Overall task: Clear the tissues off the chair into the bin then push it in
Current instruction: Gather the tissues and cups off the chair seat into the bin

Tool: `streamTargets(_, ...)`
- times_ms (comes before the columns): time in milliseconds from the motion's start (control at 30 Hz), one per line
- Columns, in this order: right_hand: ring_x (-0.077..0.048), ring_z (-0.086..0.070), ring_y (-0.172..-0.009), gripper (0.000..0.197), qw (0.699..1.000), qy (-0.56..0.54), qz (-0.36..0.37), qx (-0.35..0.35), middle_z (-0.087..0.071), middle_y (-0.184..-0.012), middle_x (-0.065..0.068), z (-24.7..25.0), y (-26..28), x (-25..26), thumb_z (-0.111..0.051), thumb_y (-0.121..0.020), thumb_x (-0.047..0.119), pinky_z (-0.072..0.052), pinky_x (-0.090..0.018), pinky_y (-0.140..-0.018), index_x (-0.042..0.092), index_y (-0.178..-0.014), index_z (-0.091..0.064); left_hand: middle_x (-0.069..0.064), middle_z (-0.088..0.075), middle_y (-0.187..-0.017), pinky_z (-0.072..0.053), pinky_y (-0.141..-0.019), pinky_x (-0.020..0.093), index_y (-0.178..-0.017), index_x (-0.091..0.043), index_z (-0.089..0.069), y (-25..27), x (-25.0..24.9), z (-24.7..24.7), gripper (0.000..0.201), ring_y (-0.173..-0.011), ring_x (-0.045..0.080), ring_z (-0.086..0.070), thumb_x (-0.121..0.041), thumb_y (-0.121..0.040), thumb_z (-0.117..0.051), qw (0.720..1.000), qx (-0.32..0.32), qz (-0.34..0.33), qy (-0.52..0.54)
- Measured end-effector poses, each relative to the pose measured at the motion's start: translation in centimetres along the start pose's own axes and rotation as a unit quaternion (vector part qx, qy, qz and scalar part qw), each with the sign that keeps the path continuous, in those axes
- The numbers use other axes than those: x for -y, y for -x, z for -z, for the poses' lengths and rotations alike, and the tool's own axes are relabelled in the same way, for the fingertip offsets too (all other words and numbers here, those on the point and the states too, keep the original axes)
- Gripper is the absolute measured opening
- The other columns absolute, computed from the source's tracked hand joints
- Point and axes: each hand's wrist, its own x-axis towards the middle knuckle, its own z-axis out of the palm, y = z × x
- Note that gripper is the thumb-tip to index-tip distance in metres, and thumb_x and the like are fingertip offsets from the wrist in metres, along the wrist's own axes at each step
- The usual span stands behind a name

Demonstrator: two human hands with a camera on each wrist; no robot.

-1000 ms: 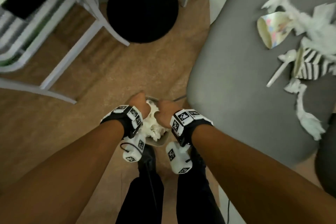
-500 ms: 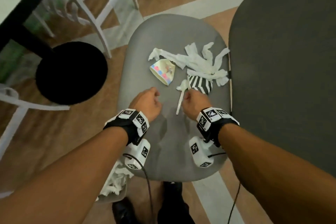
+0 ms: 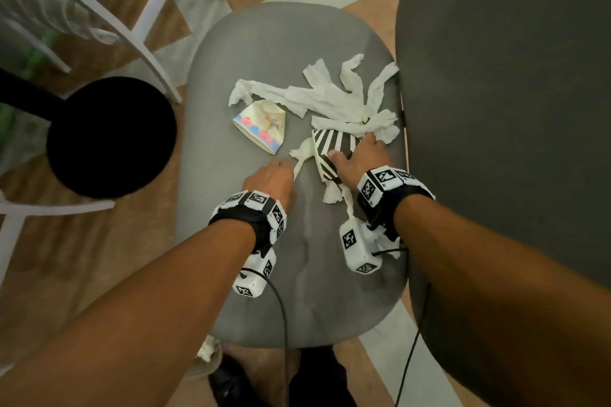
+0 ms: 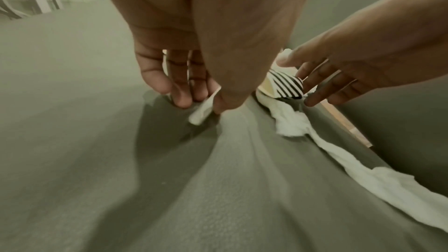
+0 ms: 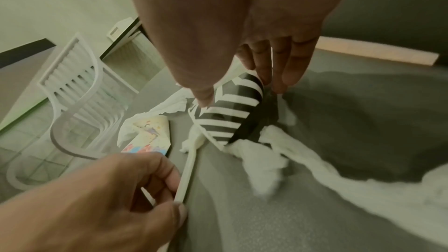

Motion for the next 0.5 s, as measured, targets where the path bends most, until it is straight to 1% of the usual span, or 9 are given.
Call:
streamTargets(33,-0.036,-0.043,-0.134,0.092,1.000,-0.009,-0.002,0.007,-0.037,-0.150,-0.018,-0.3,-0.2,0.0,-0.066,-0.084,0.049,-0.040,-0.043,-0.108,0.002,-0.149,-0.022,0.012,-0.054,-0.123,-0.048,-0.082,0.042,-0.118,-0.012,-0.050,0.1,0.3,0.0,0.029,-0.106,0.033,-0.058,-0.018,-0.091,-0.055,1.000,0.000,-0.001,-0.003)
streamTargets(100,-0.034,-0.043,-0.135,0.097,0.999,-0.026,-0.006,0.019,-0.037,-0.151,-0.016,-0.7,-0.2,0.0,-0.072,-0.081,0.043,-0.040,-0.041,-0.109,0.002,-0.150,-0.018,0.011,-0.055,-0.119,-0.049,-0.079,0.040,-0.114,-0.012,-0.052,0.7,0.9,-0.1,0.024,-0.103,0.033,-0.059,-0.017,-0.091,-0.054,1.000,0.001,0.000,0.001)
streamTargets(167,-0.033,-0.044,-0.135,0.099,0.999,-0.035,-0.011,0.029,-0.041,-0.148,-0.014,-1.0,0.2,0.1,-0.076,-0.078,0.040,-0.040,-0.041,-0.109,0.004,-0.150,-0.020,0.011,-0.057,-0.114,-0.047,-0.074,0.037,-0.112,-0.012,-0.052,1.6,1.5,-0.2,0.023,-0.098,0.032,-0.060,-0.020,-0.090,-0.055,1.000,0.008,0.007,0.012)
streamTargets(200,-0.032,-0.046,-0.132,0.095,0.999,-0.039,-0.010,0.029,-0.043,-0.145,-0.014,-1.2,0.5,0.2,-0.078,-0.075,0.040,-0.041,-0.041,-0.108,0.006,-0.147,-0.025,0.010,-0.058,-0.111,-0.045,-0.072,0.035,-0.109,-0.012,-0.051,2.1,1.9,-0.3,0.023,-0.096,0.031,-0.060,-0.021,-0.089,-0.056,1.000,0.013,0.013,0.020)
streamTargets(233,-0.031,-0.051,-0.127,0.088,0.999,-0.040,-0.004,0.027,-0.047,-0.140,-0.012,-1.4,0.9,0.3,-0.079,-0.073,0.039,-0.044,-0.041,-0.106,0.008,-0.143,-0.034,0.010,-0.059,-0.108,-0.044,-0.071,0.035,-0.107,-0.012,-0.051,2.7,2.4,-0.5,0.023,-0.093,0.031,-0.060,-0.023,-0.088,-0.058,0.999,0.016,0.019,0.028)
streamTargets(300,-0.027,-0.060,-0.113,0.071,0.999,-0.038,0.016,0.026,-0.056,-0.129,-0.009,-1.4,1.8,0.7,-0.076,-0.068,0.039,-0.051,-0.038,-0.097,0.015,-0.129,-0.051,0.010,-0.059,-0.105,-0.048,-0.072,0.037,-0.104,-0.013,-0.051,4.0,3.2,-0.7,0.024,-0.091,0.032,-0.061,-0.026,-0.086,-0.059,0.999,0.018,0.023,0.044)
streamTargets(333,-0.025,-0.063,-0.106,0.064,0.999,-0.035,0.026,0.027,-0.060,-0.124,-0.007,-1.3,2.4,0.9,-0.074,-0.066,0.039,-0.053,-0.036,-0.093,0.018,-0.123,-0.057,0.010,-0.058,-0.105,-0.050,-0.074,0.038,-0.104,-0.013,-0.051,4.6,3.7,-0.8,0.023,-0.091,0.033,-0.061,-0.027,-0.086,-0.058,0.998,0.017,0.023,0.052)
streamTargets(400,-0.023,-0.065,-0.101,0.056,0.999,-0.031,0.044,0.010,-0.063,-0.118,-0.007,-1.0,3.6,1.5,-0.072,-0.066,0.037,-0.054,-0.034,-0.090,0.019,-0.118,-0.060,0.010,-0.057,-0.104,-0.051,-0.075,0.039,-0.102,-0.013,-0.052,6.0,4.8,-0.8,0.019,-0.089,0.034,-0.060,-0.025,-0.087,-0.056,0.998,0.003,0.019,0.066)
streamTargets(500,-0.027,-0.062,-0.102,0.052,0.995,-0.035,0.081,-0.041,-0.057,-0.121,-0.010,-0.7,6.1,2.8,-0.072,-0.074,0.034,-0.052,-0.036,-0.093,0.017,-0.121,-0.055,0.009,-0.055,-0.099,-0.049,-0.073,0.040,-0.097,-0.012,-0.050,8.4,6.5,-1.0,0.013,-0.087,0.035,-0.059,-0.020,-0.086,-0.051,0.995,-0.038,0.010,0.093)
